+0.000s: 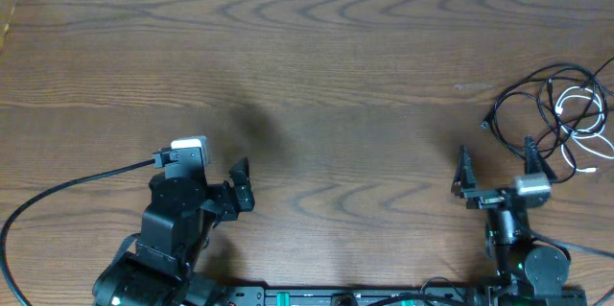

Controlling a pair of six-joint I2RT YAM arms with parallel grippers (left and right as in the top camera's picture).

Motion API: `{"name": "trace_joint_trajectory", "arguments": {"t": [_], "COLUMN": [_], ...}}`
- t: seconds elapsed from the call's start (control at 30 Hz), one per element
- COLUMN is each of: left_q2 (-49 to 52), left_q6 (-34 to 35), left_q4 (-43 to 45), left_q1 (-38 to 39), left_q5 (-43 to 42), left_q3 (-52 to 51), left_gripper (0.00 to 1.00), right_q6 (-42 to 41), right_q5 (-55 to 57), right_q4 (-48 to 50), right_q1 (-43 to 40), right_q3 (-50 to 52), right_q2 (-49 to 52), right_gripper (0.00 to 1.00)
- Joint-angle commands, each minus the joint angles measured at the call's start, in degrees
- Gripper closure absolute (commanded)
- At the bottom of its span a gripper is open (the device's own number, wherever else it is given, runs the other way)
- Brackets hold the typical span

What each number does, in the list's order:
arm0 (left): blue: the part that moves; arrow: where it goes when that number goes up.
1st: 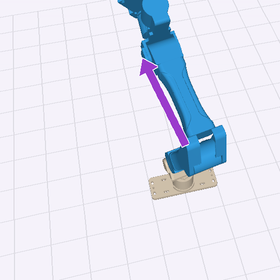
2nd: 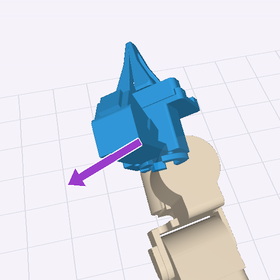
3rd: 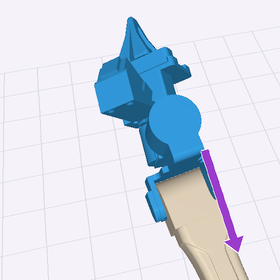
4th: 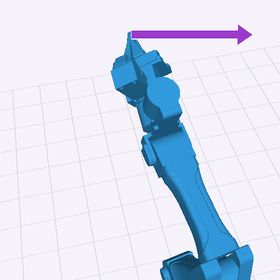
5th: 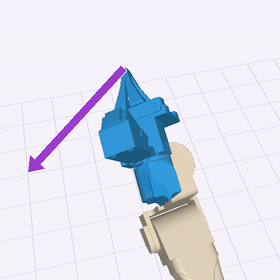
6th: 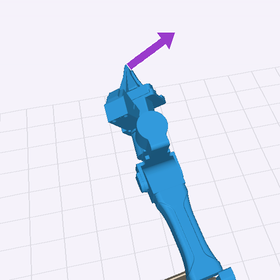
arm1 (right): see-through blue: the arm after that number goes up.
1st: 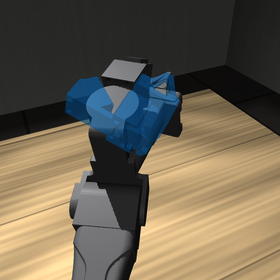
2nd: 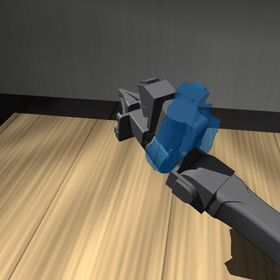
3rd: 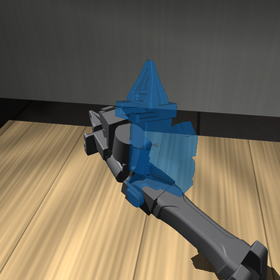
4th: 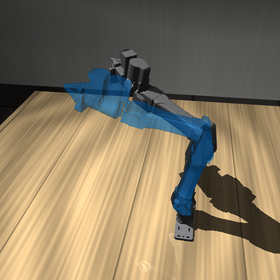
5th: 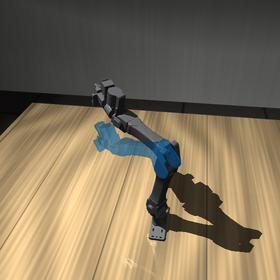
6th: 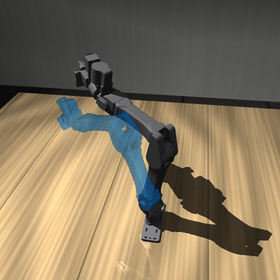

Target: Untangle cables

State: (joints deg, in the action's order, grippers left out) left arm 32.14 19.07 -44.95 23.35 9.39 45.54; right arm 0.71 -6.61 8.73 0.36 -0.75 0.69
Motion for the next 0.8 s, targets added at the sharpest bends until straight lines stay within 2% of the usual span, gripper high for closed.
{"name": "trace_joint_trajectory", "arguments": {"t": [0.0,0.07,0.77], "left_q2": [-0.04,-0.04,-0.04], "left_q6": [-0.55,-0.55,-0.55], "left_q4": [0.02,0.02,0.02], "left_q1": [0.04,0.04,0.04], "left_q5": [0.96,0.96,0.96], "left_q3": [-0.22,-0.22,-0.22], "left_gripper": [0.02,0.02,0.02], "right_q6": [3.34,3.04,2.56], "right_q5": [-1.29,-1.81,-1.88], "right_q4": [-7.21,-13.11,-12.39], "right_q1": [0.44,0.44,0.44], "right_q3": [0.44,0.39,0.44], "right_q2": [-0.42,-0.42,-0.35], "right_gripper": [0.01,0.01,0.01]}}
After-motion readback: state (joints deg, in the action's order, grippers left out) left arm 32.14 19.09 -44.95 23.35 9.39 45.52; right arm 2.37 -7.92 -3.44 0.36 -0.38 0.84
